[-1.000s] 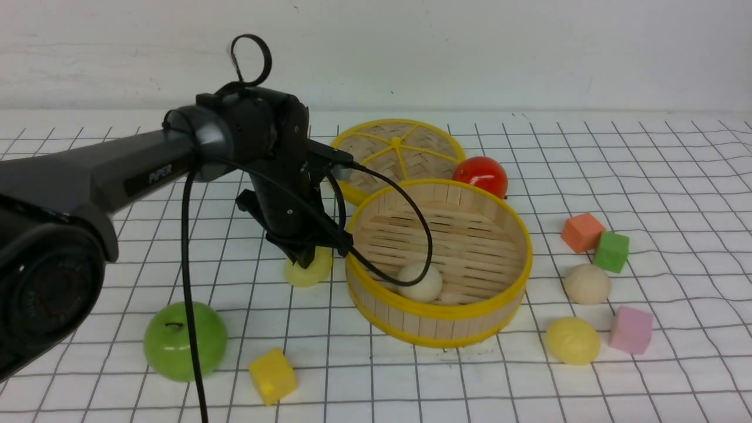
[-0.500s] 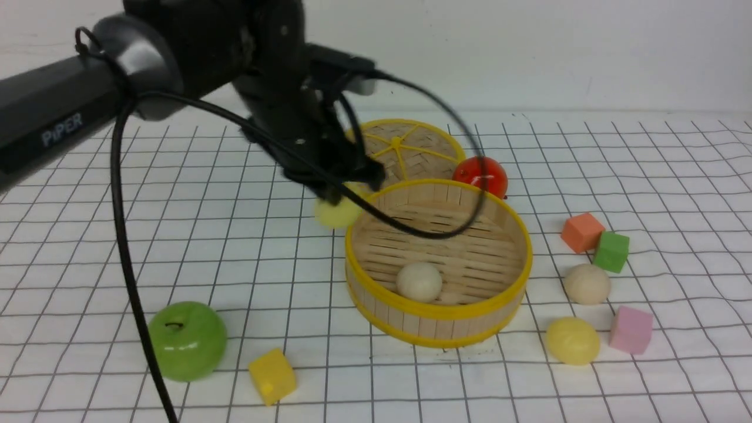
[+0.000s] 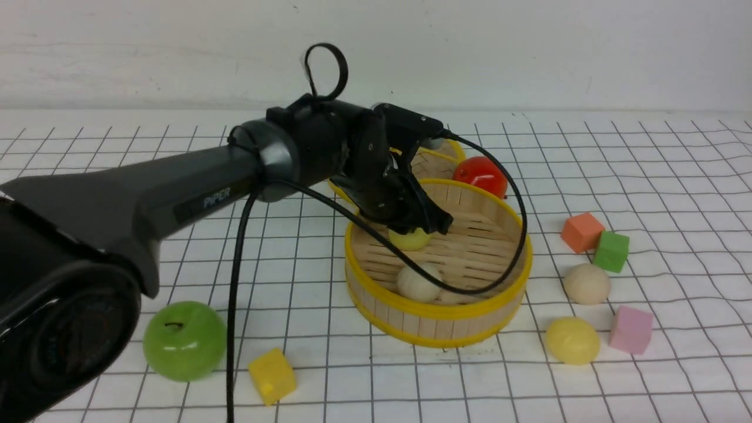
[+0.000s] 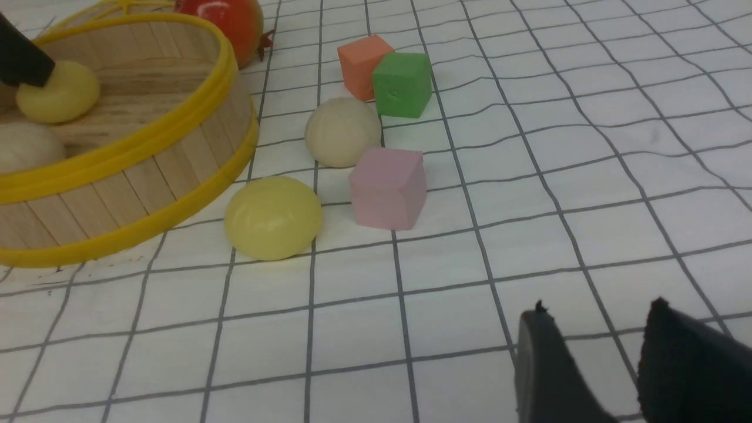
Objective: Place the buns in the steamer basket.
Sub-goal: Use the left arm to put the steamed stuffed bun into the steamer, then use the right arm to grab a steamed stuffed bun
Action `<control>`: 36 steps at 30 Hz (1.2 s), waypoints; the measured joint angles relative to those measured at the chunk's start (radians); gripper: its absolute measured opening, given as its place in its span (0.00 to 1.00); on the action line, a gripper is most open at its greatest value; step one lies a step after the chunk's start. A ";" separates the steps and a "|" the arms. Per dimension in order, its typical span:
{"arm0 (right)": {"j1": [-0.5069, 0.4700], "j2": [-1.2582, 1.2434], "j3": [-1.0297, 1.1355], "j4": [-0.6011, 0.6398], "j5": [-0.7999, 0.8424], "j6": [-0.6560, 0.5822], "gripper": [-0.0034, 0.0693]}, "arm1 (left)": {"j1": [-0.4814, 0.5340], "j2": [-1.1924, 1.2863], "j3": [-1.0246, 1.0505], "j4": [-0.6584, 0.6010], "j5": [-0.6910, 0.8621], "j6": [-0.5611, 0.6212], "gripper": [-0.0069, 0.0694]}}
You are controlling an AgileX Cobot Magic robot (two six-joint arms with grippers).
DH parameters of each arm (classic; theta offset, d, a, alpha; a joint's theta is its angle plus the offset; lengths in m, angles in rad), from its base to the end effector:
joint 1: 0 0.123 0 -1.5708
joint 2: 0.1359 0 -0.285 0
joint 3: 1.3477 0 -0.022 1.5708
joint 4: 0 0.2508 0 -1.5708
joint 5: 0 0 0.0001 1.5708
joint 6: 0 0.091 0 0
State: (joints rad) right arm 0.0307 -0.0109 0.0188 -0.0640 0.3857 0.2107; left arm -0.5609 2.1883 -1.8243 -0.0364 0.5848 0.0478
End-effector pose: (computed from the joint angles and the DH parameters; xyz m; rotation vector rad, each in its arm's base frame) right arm 0.0523 -0.0006 0.1729 0.1298 1.8732 0.1026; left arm 0.4236 -0.2683 0.2144 0.7074 2.3457 -0.2673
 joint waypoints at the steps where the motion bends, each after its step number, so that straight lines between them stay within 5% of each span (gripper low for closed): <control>1: 0.000 0.000 0.000 0.000 0.000 0.000 0.38 | 0.001 0.000 0.000 0.000 -0.002 -0.003 0.47; 2: 0.000 0.000 0.000 0.000 0.000 0.000 0.38 | 0.001 0.000 0.000 0.000 -0.002 -0.005 0.47; 6: 0.000 0.000 0.000 0.000 0.000 0.000 0.38 | 0.001 -0.029 0.000 0.000 0.064 -0.048 0.73; 10: 0.000 0.000 0.000 0.000 0.000 0.000 0.38 | -0.005 -0.140 0.002 0.000 0.184 -0.068 0.77; 13: 0.000 0.000 0.000 0.000 0.000 0.000 0.38 | -0.006 -0.268 0.003 -0.006 0.272 -0.116 0.64; 20: 0.000 0.000 0.000 0.000 0.000 0.000 0.38 | -0.006 -0.657 0.275 -0.057 0.208 -0.122 0.07; 28: 0.000 0.000 0.000 0.002 -0.007 0.003 0.38 | -0.006 -1.107 0.817 -0.221 -0.052 -0.005 0.07; 36: 0.000 0.000 0.009 0.287 -0.275 0.209 0.38 | -0.006 -1.662 1.439 -0.374 -0.410 0.042 0.07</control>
State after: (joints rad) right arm 0.0307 -0.0109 0.0277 0.2232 0.1106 0.4197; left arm -0.5673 0.5261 -0.3853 -0.4108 0.1750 0.0896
